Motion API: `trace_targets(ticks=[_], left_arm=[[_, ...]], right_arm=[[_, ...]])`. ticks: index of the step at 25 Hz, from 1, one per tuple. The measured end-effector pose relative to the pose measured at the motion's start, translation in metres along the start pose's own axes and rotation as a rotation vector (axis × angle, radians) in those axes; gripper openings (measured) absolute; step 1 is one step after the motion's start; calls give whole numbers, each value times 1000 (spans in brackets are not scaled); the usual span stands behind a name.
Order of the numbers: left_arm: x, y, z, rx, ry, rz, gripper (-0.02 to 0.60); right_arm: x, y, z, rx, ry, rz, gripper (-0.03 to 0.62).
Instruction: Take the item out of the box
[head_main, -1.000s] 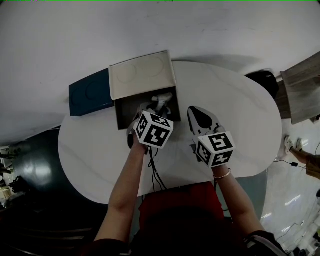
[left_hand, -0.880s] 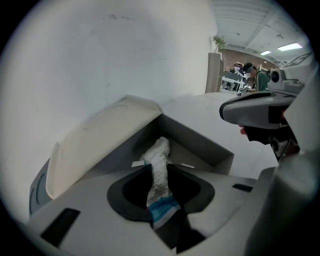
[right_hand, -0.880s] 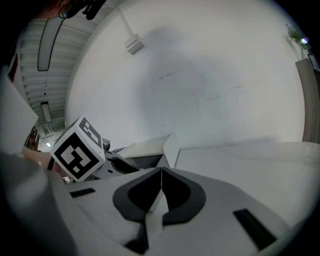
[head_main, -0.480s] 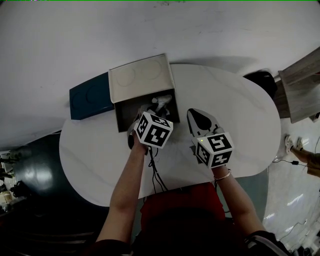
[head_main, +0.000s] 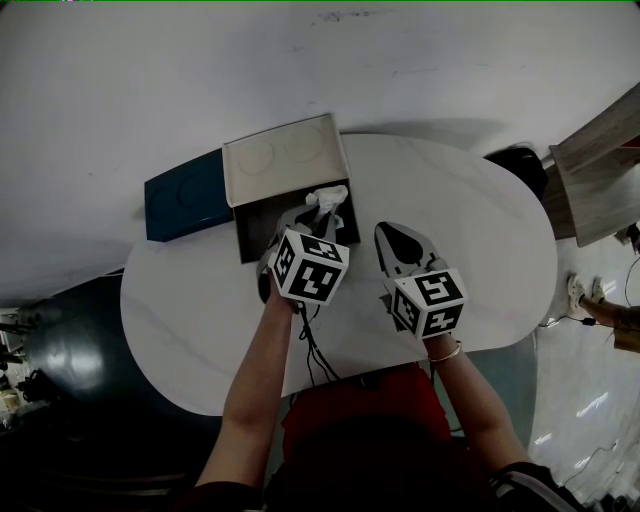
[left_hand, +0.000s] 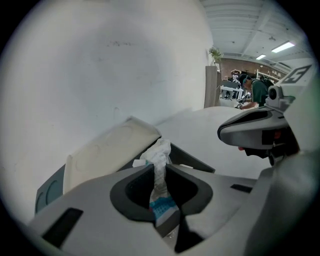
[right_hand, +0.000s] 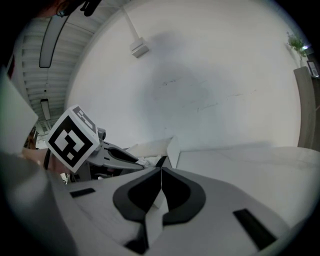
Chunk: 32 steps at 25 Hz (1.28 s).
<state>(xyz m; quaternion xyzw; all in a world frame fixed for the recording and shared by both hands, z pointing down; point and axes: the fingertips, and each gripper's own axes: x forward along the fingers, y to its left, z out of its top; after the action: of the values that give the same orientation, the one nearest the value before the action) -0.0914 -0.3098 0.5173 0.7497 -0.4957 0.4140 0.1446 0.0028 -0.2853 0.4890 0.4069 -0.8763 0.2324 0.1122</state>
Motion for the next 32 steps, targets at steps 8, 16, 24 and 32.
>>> trace_targets(ticks=[8, 16, 24, 32], left_arm=[[-34, 2, 13, -81, -119, 8, 86], [-66, 0, 6, -101, -181, 14, 86], [-99, -5, 1, -145, -268, 16, 86], [-129, -7, -7, -173, -334, 18, 85]], right_arm=[[-14, 14, 7, -12, -30, -3, 15], [-30, 32, 14, -42, -61, -20, 15], [-44, 47, 19, -62, -84, -39, 15], [-54, 65, 21, -76, -104, -46, 15]])
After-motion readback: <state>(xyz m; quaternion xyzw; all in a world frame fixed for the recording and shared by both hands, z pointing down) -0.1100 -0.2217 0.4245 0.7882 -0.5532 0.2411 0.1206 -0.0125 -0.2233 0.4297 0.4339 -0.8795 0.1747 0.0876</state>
